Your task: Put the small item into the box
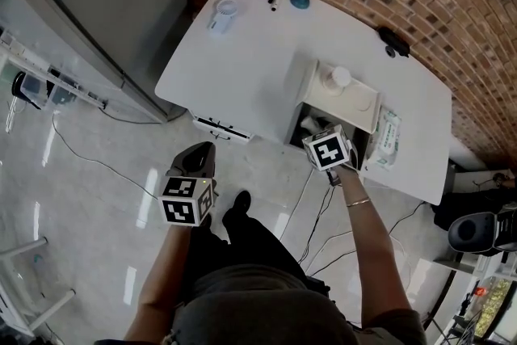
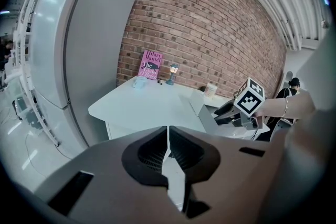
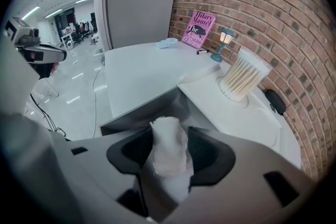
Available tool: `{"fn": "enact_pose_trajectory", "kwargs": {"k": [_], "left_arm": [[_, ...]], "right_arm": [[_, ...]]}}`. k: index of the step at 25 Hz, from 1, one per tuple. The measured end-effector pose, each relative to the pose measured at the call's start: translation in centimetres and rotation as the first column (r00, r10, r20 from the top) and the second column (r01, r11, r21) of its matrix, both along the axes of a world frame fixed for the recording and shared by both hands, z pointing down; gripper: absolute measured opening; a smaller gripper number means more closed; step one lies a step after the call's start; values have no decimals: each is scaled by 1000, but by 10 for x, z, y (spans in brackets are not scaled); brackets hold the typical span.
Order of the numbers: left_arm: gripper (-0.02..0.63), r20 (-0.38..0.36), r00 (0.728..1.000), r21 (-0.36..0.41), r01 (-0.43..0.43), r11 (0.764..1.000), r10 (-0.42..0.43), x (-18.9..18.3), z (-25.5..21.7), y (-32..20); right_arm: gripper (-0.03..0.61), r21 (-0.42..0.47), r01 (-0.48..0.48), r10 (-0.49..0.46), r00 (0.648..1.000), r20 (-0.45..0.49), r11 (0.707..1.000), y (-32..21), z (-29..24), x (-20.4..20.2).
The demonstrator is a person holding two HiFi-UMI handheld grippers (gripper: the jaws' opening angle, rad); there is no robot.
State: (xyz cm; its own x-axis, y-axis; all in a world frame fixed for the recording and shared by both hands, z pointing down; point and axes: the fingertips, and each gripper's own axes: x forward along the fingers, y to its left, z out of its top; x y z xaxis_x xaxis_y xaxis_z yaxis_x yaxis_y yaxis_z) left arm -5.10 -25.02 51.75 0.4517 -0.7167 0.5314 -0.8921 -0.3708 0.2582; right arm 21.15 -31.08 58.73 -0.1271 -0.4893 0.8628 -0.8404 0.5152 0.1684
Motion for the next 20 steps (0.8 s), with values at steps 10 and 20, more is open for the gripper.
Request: {"fn": "enact_pose_trajectory", "kwargs": {"k": [10, 20], "left_arm": [[29, 2, 999, 5, -51, 999, 51, 10, -2, 1], [29, -11, 994, 47, -111, 993, 111, 22, -15, -7]], "right_arm": [[189, 140, -103, 89, 991, 102, 985, 0, -41, 8], [95, 268, -315, 249, 935, 255, 910, 25, -90, 21]]}}
